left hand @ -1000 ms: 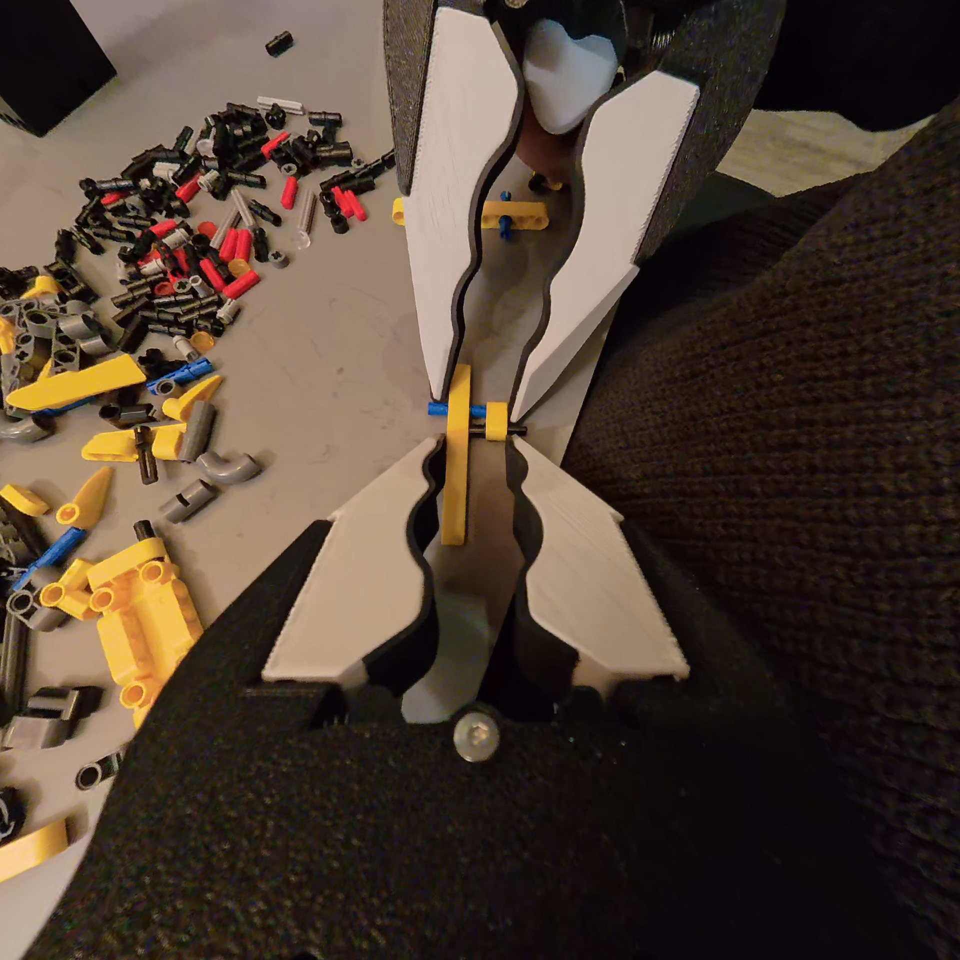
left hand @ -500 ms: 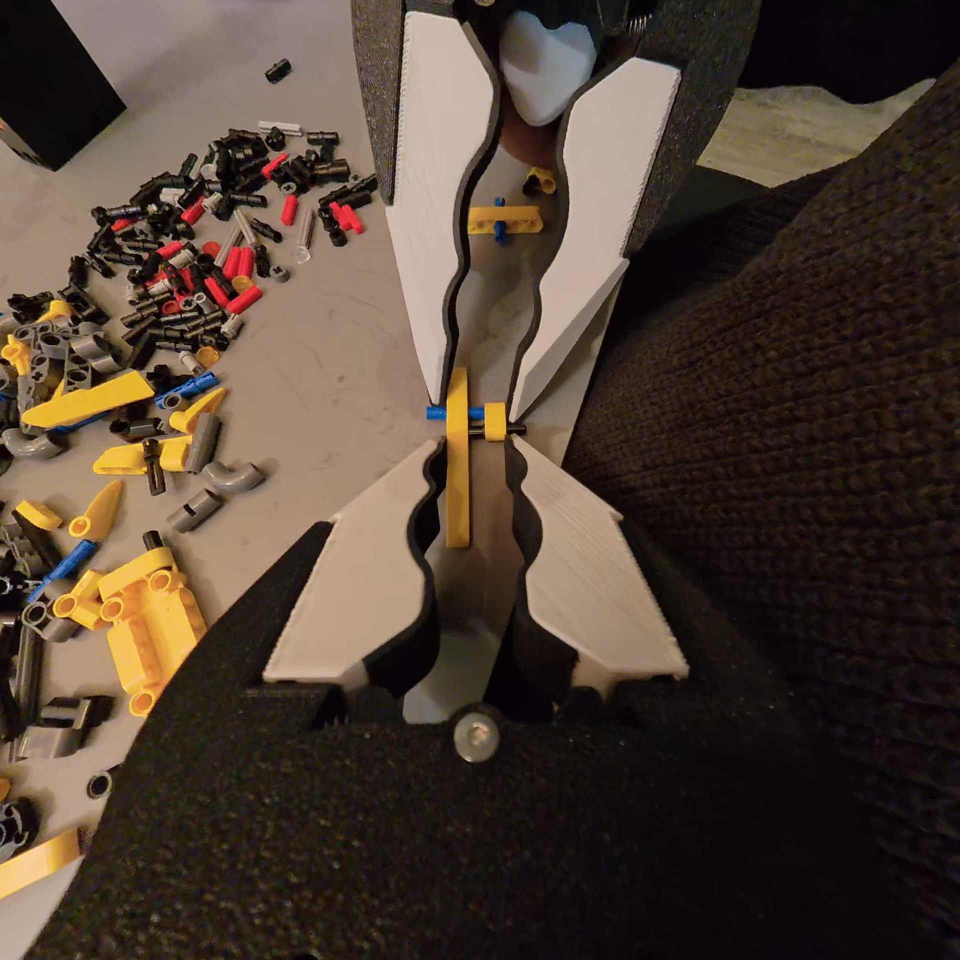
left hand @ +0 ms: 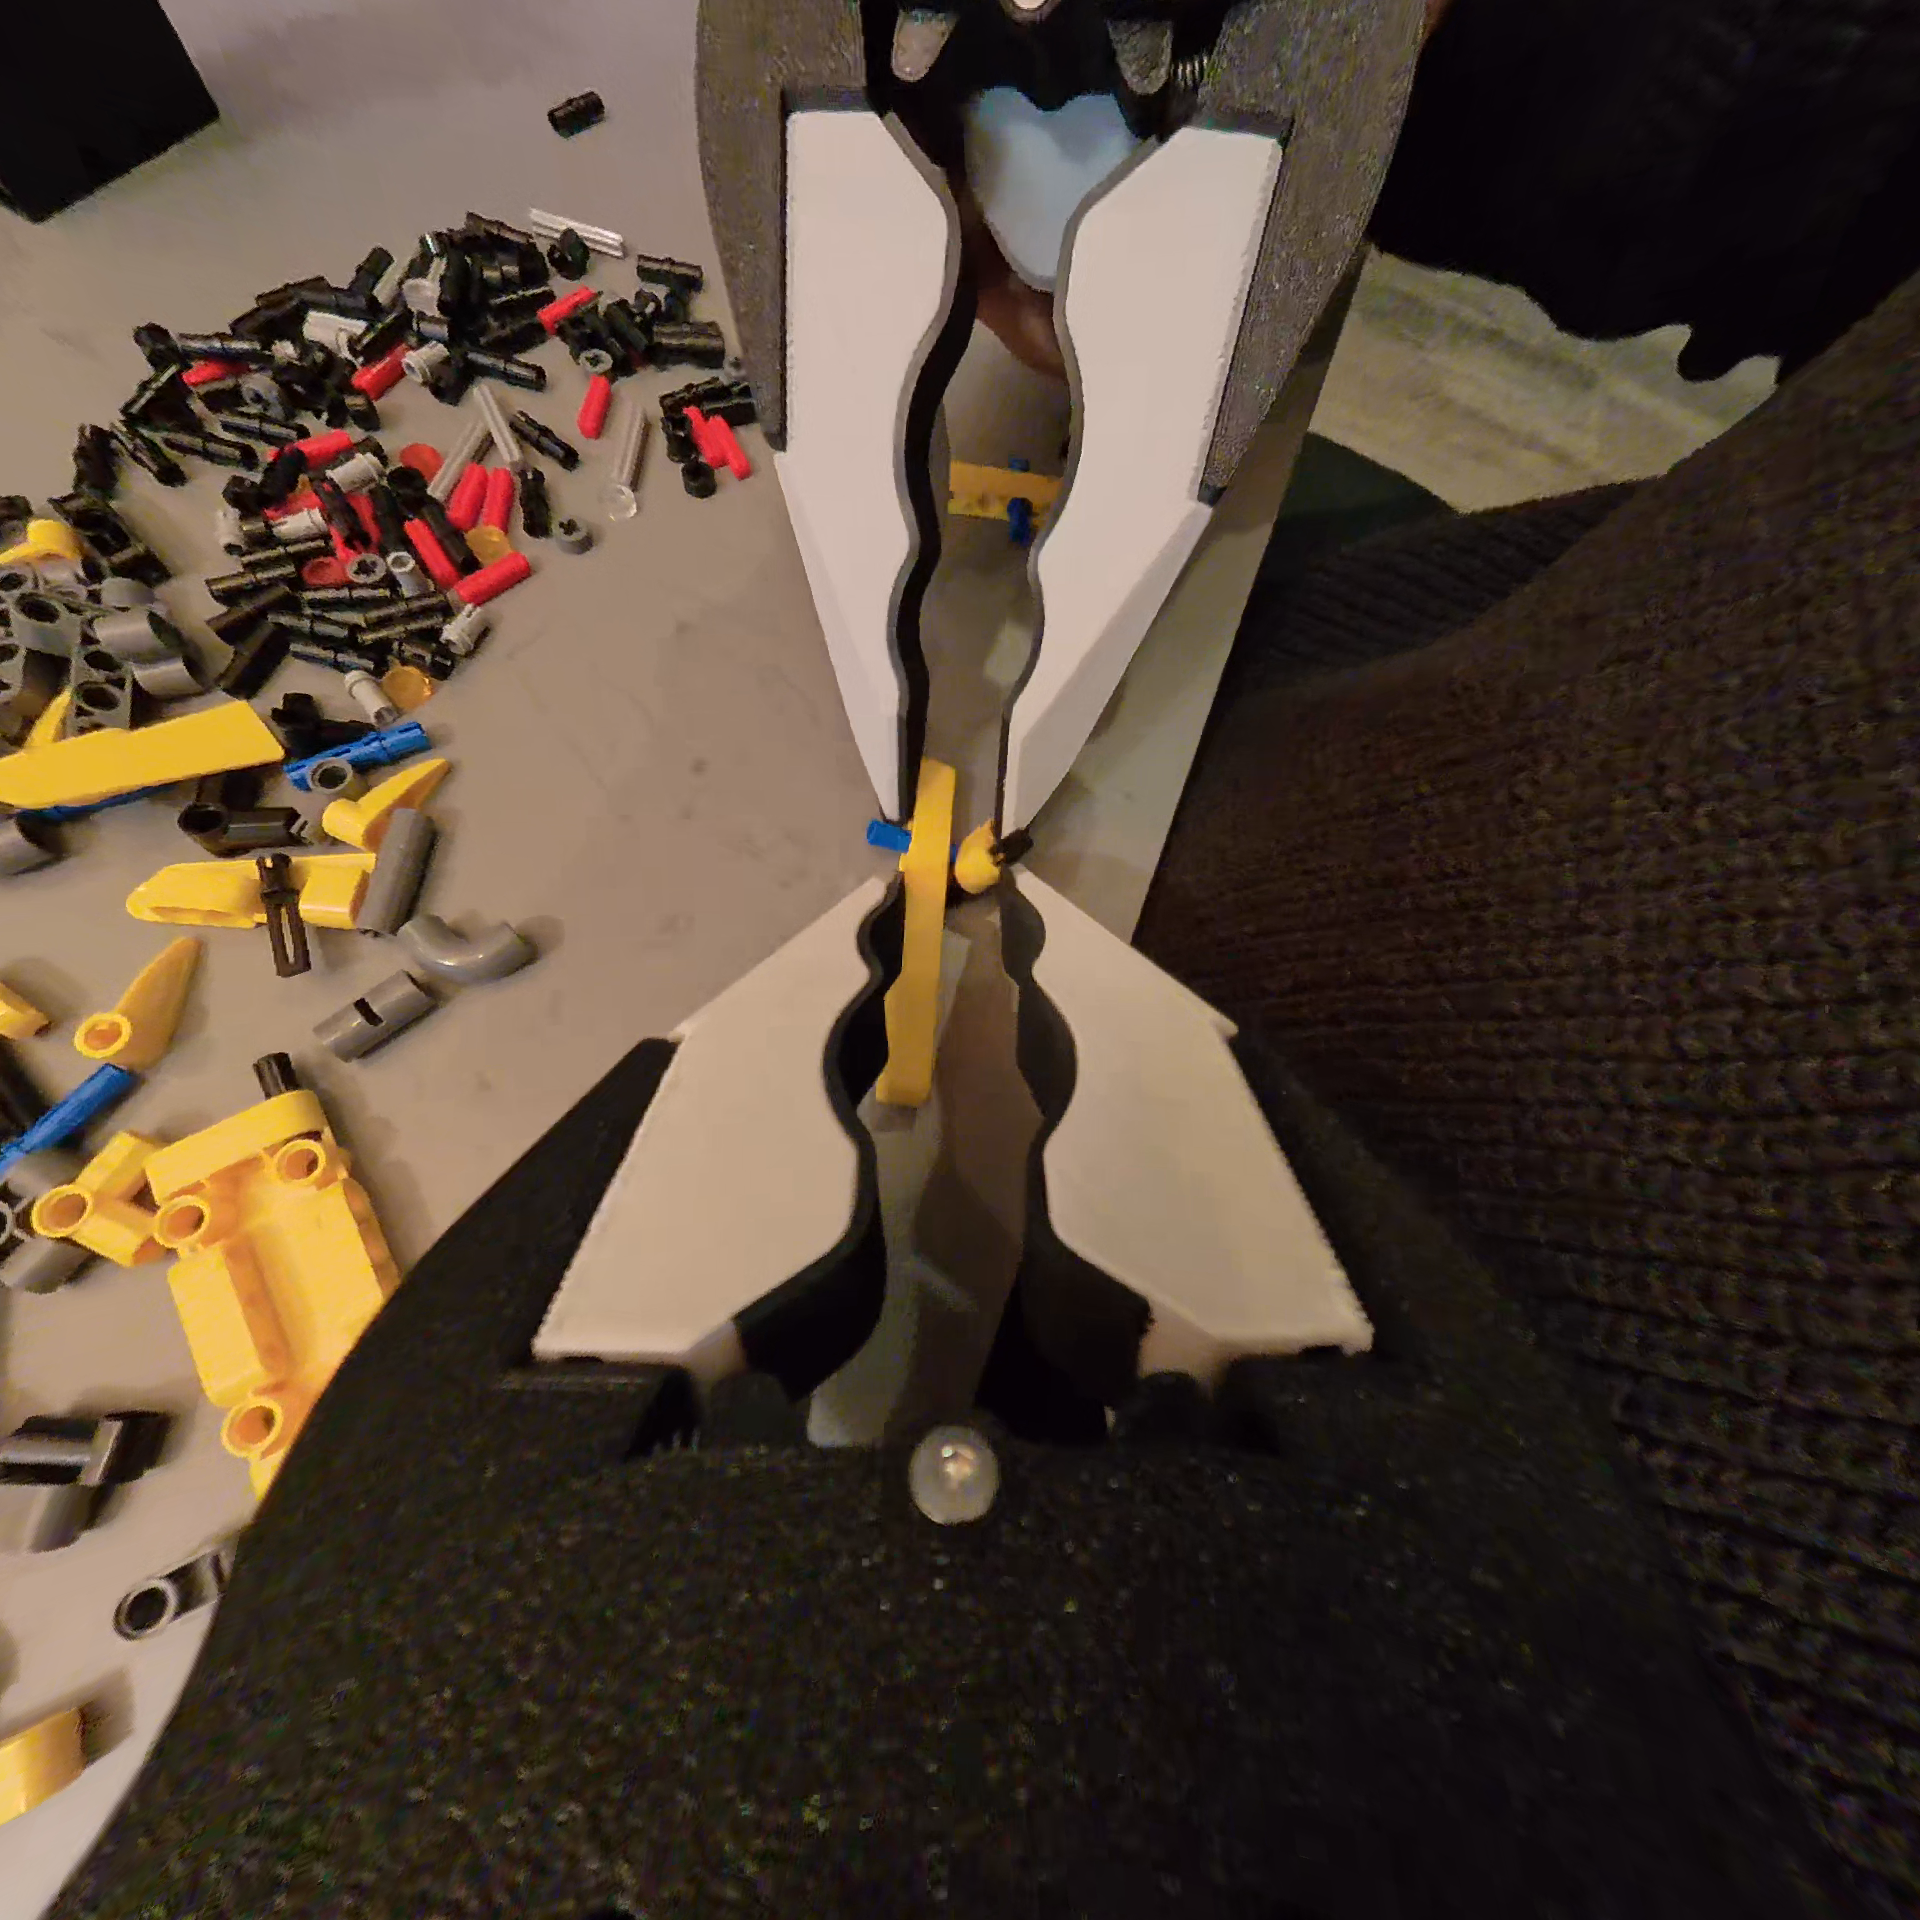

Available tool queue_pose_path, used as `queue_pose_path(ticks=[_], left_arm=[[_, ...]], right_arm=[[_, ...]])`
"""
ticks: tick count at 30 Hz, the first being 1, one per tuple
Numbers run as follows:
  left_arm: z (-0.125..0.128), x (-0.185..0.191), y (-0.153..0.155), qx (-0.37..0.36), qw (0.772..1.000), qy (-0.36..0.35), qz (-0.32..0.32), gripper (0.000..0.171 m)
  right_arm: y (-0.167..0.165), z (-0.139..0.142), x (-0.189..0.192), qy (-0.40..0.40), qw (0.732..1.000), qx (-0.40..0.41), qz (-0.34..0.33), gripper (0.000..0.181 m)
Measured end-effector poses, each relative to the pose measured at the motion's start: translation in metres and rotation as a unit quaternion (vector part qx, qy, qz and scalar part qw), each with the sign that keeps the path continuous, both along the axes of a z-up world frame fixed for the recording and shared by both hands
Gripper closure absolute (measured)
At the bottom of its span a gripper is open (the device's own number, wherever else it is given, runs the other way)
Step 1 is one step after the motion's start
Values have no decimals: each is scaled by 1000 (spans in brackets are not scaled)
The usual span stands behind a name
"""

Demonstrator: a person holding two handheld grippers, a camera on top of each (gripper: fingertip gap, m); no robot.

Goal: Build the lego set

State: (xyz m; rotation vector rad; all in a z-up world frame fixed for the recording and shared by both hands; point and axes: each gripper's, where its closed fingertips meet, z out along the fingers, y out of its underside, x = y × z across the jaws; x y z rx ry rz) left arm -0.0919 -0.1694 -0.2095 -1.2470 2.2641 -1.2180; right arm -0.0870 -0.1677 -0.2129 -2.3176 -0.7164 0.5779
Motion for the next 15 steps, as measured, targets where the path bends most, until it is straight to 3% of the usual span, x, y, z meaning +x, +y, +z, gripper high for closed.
queue_pose_path(ticks=[7,15], left_arm=[[-9,-3,1,61,998,-11,0,149],[-9,-3,0,82,997,-12,-3,149]], right_arm=[[1,-4,-1,-79,996,32,-2,157],[1,-6,0,-128,991,39,6,155]])
